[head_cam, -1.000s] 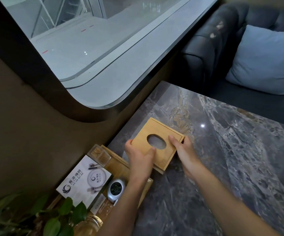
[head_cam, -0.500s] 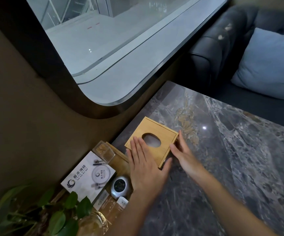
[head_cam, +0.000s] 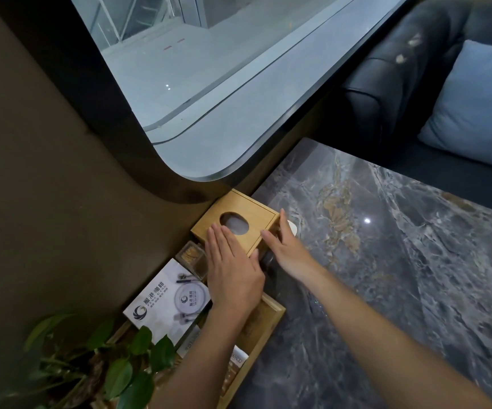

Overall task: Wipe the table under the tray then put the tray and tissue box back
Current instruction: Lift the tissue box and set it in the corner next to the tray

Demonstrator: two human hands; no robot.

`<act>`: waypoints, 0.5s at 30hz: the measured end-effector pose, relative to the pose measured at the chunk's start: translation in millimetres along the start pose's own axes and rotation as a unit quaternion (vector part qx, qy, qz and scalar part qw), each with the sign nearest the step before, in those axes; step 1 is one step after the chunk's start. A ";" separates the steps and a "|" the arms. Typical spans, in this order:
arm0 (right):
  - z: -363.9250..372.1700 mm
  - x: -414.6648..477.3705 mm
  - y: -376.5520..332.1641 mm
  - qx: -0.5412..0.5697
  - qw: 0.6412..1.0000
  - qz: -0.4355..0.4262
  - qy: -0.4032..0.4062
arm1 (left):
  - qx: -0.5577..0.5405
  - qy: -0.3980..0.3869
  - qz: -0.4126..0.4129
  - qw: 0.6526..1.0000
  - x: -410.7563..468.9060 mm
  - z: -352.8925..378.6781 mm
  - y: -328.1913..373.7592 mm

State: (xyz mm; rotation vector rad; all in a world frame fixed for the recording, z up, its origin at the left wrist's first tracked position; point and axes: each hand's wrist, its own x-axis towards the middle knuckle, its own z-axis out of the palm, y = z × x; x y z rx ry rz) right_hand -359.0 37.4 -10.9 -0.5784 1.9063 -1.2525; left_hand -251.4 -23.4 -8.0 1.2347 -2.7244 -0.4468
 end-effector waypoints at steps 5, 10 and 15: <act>-0.4 -2.7 -4.7 -0.026 1.000 0.006 0.007 | 0.005 0.007 -0.001 1.000 -0.4 1.0 2.1; -4.7 -10.9 -8.9 -0.145 0.987 0.014 0.068 | 0.012 -0.009 0.005 1.000 0.1 -4.3 1.4; -32.0 -34.7 -18.1 -0.224 0.972 0.002 0.070 | 0.021 -0.059 0.015 0.998 3.1 -22.0 -1.3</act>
